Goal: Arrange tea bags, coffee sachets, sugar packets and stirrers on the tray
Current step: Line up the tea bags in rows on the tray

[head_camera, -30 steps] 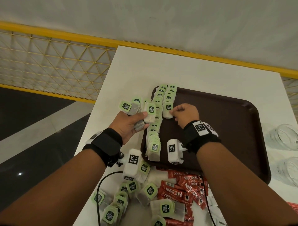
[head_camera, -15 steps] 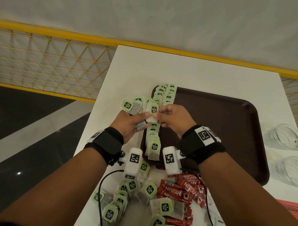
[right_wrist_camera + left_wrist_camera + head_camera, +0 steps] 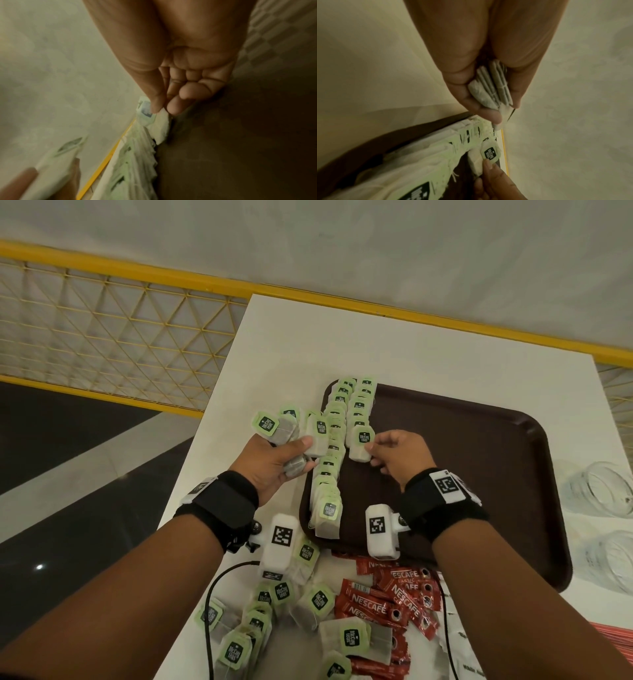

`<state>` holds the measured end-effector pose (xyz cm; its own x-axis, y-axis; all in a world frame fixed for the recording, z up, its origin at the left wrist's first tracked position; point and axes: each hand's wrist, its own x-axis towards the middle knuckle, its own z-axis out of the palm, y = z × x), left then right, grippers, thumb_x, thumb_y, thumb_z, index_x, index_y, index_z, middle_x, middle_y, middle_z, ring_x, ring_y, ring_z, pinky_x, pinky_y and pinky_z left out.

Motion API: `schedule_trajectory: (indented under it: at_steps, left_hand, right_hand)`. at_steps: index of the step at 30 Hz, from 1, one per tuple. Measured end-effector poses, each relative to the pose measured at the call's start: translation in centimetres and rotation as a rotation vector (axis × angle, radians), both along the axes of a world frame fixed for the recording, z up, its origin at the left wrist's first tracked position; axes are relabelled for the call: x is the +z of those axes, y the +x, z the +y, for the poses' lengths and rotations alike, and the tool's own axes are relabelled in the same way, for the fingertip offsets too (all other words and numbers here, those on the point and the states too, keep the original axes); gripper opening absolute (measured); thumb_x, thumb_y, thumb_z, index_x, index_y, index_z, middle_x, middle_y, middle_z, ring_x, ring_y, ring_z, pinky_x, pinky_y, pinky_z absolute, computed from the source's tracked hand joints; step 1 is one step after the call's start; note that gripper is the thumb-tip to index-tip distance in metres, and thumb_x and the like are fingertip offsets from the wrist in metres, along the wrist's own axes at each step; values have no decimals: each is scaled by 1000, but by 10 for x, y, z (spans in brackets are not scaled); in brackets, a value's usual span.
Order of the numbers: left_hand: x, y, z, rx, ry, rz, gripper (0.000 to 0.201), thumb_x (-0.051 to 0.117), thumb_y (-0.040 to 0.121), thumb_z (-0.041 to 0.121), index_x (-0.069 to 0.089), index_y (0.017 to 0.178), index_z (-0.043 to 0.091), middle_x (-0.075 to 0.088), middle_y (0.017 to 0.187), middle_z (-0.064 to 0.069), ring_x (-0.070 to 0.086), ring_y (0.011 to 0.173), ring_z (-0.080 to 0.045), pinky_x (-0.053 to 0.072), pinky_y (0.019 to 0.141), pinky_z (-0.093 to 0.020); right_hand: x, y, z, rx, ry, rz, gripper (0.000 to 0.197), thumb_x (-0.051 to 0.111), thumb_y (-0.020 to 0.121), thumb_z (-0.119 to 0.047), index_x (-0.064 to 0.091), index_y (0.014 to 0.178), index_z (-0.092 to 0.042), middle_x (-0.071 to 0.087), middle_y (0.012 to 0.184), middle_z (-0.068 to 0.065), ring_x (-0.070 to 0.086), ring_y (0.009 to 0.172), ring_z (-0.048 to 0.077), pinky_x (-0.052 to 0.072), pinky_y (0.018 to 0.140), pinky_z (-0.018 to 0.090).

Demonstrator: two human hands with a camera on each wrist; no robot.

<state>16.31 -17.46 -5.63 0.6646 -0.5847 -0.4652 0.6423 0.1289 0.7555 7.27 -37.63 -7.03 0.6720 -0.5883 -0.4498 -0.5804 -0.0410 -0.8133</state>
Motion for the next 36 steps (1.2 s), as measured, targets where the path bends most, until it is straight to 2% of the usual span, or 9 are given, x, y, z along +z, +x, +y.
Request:
schedule_trajectory:
  at_steps: [8, 11, 14, 17, 20, 24, 26, 32, 36]
  left_hand:
    - [-2, -3, 1, -18, 20, -10, 38, 63, 90, 2, 57, 128, 8, 73, 113, -7, 72, 99, -22, 60, 72, -30]
    - [-3, -4, 1, -26, 21, -12, 39, 63, 90, 3, 57, 128, 9, 72, 114, -8, 71, 101, -23, 60, 75, -32]
    - [-2, -5, 0, -37, 13, -4, 40, 63, 90, 3, 57, 129, 8, 72, 116, -9, 71, 102, -24, 60, 75, -32]
    - [0, -5, -3, -38, -3, 8, 40, 63, 90, 2, 57, 129, 7, 71, 117, -11, 71, 100, -23, 59, 70, -29]
    - [1, -7, -7, -57, -4, 3, 38, 64, 89, 3, 59, 127, 6, 70, 117, -12, 70, 96, -22, 59, 69, -28]
    - [1, -10, -10, -68, -15, -5, 35, 64, 90, 5, 60, 125, 7, 72, 112, -9, 70, 94, -20, 59, 70, -28]
    - [0, -10, -9, -54, -7, -13, 36, 65, 89, 6, 60, 125, 7, 73, 108, -7, 70, 93, -18, 58, 68, -27]
    - [-6, -5, 0, -14, 28, -16, 45, 67, 88, 8, 54, 131, 0, 69, 113, -20, 70, 100, -23, 60, 75, -33]
    - [-7, -7, 3, -23, 20, -24, 42, 66, 89, 9, 56, 129, 2, 70, 111, -18, 70, 99, -23, 60, 76, -33]
  right_hand:
    - [-13, 15, -4, 31, -177, 103, 15, 75, 84, -25, 63, 83, -15, 69, 78, 3, 59, 54, 12, 45, 51, 23]
    - [-15, 17, -5, 69, -280, 170, 23, 75, 82, -33, 64, 84, -13, 69, 82, 5, 65, 68, 20, 54, 63, 32]
    - [-7, 13, -3, 36, -375, 129, 29, 72, 83, -39, 63, 84, -12, 64, 79, 1, 62, 75, 19, 50, 67, 32]
    - [10, 9, 12, 73, -154, -41, 31, 71, 85, -42, 66, 84, -11, 68, 79, 0, 58, 66, 12, 49, 60, 29]
    - [21, 3, 33, 159, 128, -106, 29, 72, 86, -33, 67, 94, -6, 68, 82, 1, 56, 65, 10, 47, 56, 22]
    - [14, 0, 38, 113, 226, -193, 15, 73, 85, -15, 60, 81, -10, 63, 74, 6, 57, 63, 12, 45, 53, 21]
    - [11, -3, 34, 47, 242, -191, 14, 74, 85, -14, 60, 84, -10, 64, 74, 4, 58, 61, 11, 45, 51, 19]
    - [-2, -10, 9, 16, -23, -49, 12, 74, 85, -17, 62, 81, -15, 66, 75, 6, 56, 55, 9, 44, 50, 21]
    - [-9, -2, 3, 83, -195, 28, 18, 78, 81, -22, 62, 84, -14, 66, 75, 4, 59, 54, 10, 47, 53, 22]
